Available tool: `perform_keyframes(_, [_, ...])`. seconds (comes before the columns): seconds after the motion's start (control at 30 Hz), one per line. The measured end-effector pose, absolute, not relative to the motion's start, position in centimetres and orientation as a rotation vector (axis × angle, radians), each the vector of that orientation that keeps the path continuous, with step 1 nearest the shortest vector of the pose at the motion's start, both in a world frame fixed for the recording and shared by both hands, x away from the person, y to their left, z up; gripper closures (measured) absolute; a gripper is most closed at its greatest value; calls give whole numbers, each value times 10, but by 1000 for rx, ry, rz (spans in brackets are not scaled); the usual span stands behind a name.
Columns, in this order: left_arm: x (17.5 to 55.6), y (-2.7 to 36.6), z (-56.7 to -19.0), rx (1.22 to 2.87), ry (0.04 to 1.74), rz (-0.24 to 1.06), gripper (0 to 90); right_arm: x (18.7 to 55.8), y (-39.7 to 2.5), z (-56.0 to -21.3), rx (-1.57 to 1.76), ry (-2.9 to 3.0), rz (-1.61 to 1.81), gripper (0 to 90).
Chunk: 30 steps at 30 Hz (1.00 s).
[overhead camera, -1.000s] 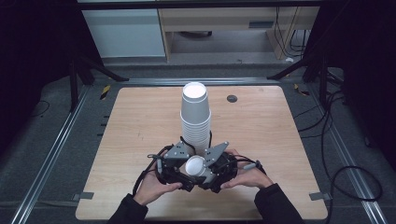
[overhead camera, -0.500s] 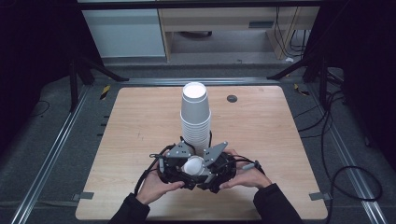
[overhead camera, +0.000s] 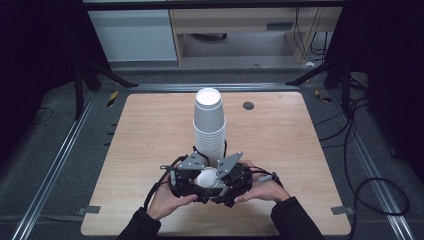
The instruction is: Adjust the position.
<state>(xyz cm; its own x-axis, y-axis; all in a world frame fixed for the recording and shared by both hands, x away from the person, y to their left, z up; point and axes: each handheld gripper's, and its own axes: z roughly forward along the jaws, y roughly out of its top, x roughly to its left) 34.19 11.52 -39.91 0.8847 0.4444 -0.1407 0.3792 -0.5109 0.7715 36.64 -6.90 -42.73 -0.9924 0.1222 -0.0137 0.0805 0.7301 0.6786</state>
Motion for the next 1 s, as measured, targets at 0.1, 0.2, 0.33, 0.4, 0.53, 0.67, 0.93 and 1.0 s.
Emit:
perform_keyframes(0.1, [342,116,-399,2161,589,91,217,366,-68,-428,182,2871,1130,142])
perform_keyframes(0.2, [341,116,-399,2160,584,95,221,367,-68,-428,170,2867,1127,132])
perform_keyframes(0.33, [341,117,-398,2154,582,91,221,368,-68,-428,204,2873,1144,93])
perform_keyframes(0.4, [341,117,-397,2157,579,96,221,368,-69,-427,217,2870,1139,78])
perform_keyframes(0.53, [341,120,-396,2153,579,100,222,368,-72,-426,226,2863,1152,47])
perform_keyframes(0.67, [342,125,-393,2138,593,114,221,368,-77,-421,251,2844,1180,46])
perform_keyframes(0.93, [344,143,-388,2090,627,146,220,368,-95,-409,322,2757,1244,42])
perform_keyframes(1.0, [344,147,-387,2077,632,151,220,368,-100,-408,345,2737,1257,42])
